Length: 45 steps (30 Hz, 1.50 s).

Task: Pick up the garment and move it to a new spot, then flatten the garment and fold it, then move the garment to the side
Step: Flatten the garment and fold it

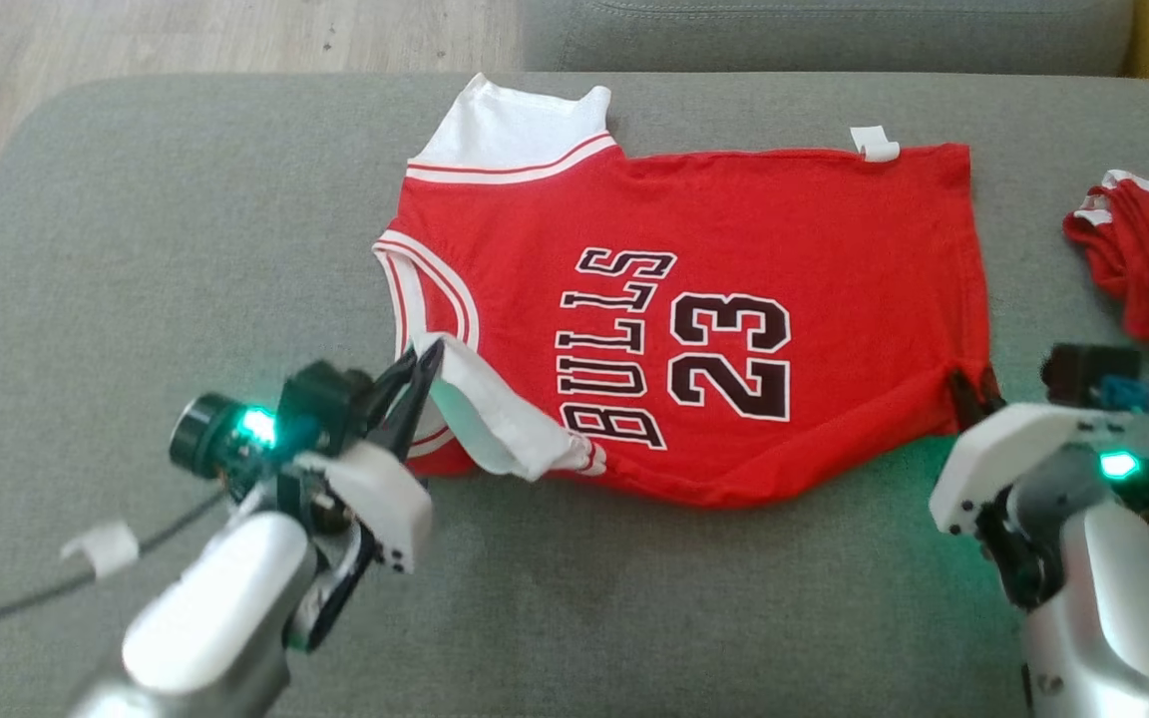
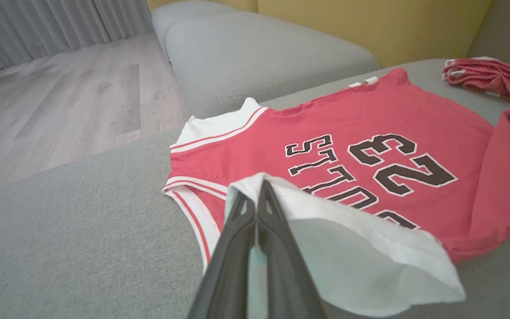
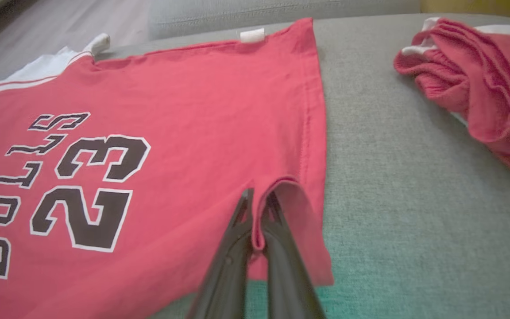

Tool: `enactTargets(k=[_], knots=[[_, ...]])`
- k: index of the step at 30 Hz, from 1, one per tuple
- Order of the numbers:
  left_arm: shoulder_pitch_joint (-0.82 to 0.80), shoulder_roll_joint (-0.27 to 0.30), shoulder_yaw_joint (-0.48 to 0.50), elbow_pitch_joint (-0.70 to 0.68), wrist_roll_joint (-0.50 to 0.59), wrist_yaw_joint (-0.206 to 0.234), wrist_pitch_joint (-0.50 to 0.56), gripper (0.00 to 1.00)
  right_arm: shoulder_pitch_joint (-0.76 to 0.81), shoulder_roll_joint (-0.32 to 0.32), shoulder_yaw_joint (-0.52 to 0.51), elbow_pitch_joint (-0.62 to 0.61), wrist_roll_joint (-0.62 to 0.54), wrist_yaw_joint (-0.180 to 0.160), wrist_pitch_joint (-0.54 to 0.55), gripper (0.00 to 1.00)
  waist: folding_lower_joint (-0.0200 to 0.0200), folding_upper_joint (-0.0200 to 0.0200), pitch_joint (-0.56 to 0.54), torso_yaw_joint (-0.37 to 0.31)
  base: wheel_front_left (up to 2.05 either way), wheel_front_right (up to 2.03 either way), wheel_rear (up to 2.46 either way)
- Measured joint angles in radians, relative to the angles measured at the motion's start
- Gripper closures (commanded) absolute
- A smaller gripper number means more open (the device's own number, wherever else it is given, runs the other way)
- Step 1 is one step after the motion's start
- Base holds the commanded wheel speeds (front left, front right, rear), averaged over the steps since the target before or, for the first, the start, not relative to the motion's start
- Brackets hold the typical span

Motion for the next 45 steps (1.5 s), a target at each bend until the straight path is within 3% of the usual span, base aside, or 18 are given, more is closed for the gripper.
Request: enactTargets(k=[6, 19, 21, 22, 23, 24, 25, 26, 31, 37, 45], knots=[[-0.093, -0.019, 0.004, 0.092, -0.031, -0.045, 0.051, 1.0, -0.075, 0.0, -0.001, 0.023, -0.039, 0.0, 0.078, 1.0, 0.0, 0.0, 0.007, -0.008, 0.0, 0.0, 0.0], [-0.209, -0.057, 0.019, 0.298, -0.062, -0.095, 0.042, 1.0, -0.237, -0.002, -0.018, 0.156, -0.077, 0.0, 0.08, 1.0, 0.0, 0.0, 0.054, -0.038, 0.0, 0.0, 0.0], [-0.224, -0.067, 0.019, 0.319, -0.062, -0.096, 0.028, 1.0, -0.256, -0.002, -0.021, 0.182, -0.077, 0.0, 0.065, 0.58, 0.0, 0.0, 0.059, -0.041, 0.0, 0.0, 0.0], [-0.229, -0.071, 0.019, 0.331, -0.062, -0.097, 0.021, 1.0, -0.262, -0.002, -0.021, 0.193, -0.077, 0.0, 0.06, 0.0, 0.0, 0.0, 0.061, -0.042, 0.0, 0.0, 0.0], [-0.233, -0.074, 0.019, 0.341, -0.062, -0.105, 0.013, 0.92, -0.267, -0.003, -0.021, 0.202, -0.072, 0.0, 0.052, 0.0, -0.0001, 0.0, 0.062, -0.043, 0.0, 0.0, 0.0], [-0.235, -0.077, 0.021, 0.348, -0.062, -0.105, 0.007, 0.92, -0.271, -0.003, -0.021, 0.213, -0.063, 0.0, 0.044, 0.0, 0.0, 0.0, 0.062, -0.044, 0.0, 0.0, 0.0], [-0.235, -0.081, 0.021, 0.358, -0.062, -0.107, 0.0, 0.53, -0.274, -0.003, -0.02, 0.221, -0.056, 0.0, 0.037, 0.0, 0.0, 0.0, 0.062, -0.045, 0.0, 0.0, 0.0], [-0.235, -0.084, 0.021, 0.368, -0.062, -0.11, -0.008, 0.0, -0.275, -0.003, -0.019, 0.224, -0.052, 0.0, 0.029, 0.0, 0.0, 0.0, 0.06, -0.045, 0.0, 0.0, 0.0], [-0.235, -0.086, 0.035, 0.375, -0.062, -0.112, -0.071, 0.0, -0.274, -0.003, -0.024, 0.22, -0.019, 0.0, -0.025, 0.0, -0.0001, 0.0, 0.042, -0.044, 0.0, 0.0, 0.0], [-0.213, -0.069, 0.057, 0.319, -0.088, -0.11, -0.118, 0.0, -0.252, -0.003, -0.039, 0.126, -0.005, 0.0, -0.07, 0.0, -0.0002, 0.0, 0.01, -0.039, 0.0, 0.0, 0.0], [-0.02, 0.01, 0.077, 0.148, -0.132, -0.042, -0.126, 0.0, -0.06, -0.003, -0.036, -0.067, -0.015, 0.0, -0.107, 0.0, -0.0003, 0.0, -0.032, -0.026, 0.0, 0.0, 0.0]])
